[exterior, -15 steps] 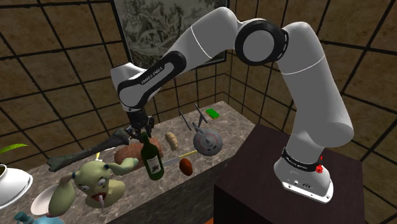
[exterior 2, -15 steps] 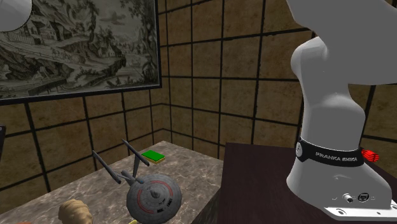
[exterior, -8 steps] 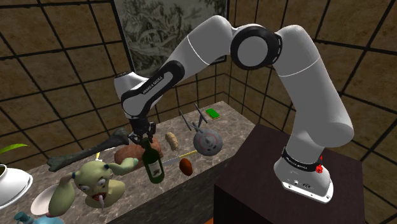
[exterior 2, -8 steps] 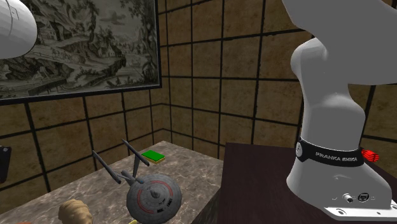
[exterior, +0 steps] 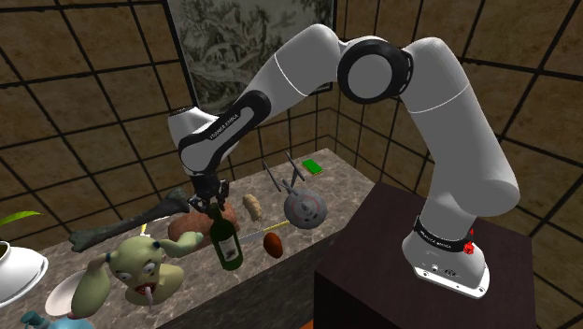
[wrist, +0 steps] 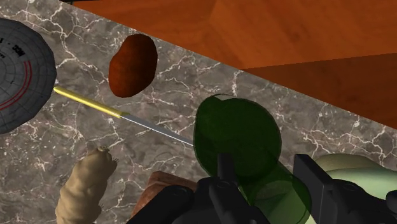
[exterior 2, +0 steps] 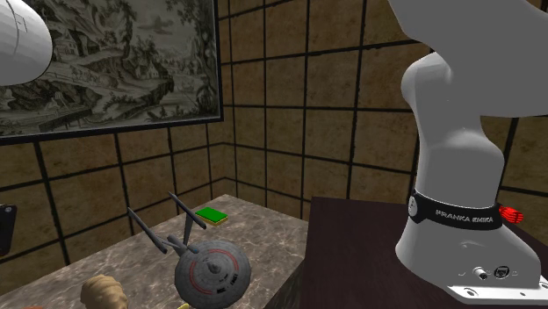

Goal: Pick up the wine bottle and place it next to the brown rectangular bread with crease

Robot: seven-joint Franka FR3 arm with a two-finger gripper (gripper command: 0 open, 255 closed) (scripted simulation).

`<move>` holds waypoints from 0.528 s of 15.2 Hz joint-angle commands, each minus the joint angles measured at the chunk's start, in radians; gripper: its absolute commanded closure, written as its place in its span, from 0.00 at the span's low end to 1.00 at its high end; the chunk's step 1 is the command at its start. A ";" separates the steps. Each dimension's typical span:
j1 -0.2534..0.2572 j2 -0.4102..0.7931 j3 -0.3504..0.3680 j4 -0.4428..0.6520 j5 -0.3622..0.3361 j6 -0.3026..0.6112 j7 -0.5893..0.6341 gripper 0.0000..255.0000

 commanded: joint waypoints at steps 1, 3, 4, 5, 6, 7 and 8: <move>0.000 0.000 0.000 0.000 0.000 0.000 0.000 0.00; 0.000 0.000 0.000 0.000 0.000 0.000 0.000 0.00; 0.000 0.000 0.000 0.000 0.000 0.000 0.000 0.00; 0.000 0.000 0.000 0.000 0.000 0.000 0.000 0.00; 0.000 0.000 0.000 0.000 0.000 0.000 0.000 0.00; -0.002 -0.017 0.001 0.010 0.002 -0.025 -0.001 0.00; -0.004 -0.032 0.002 0.020 0.003 -0.052 -0.002 0.00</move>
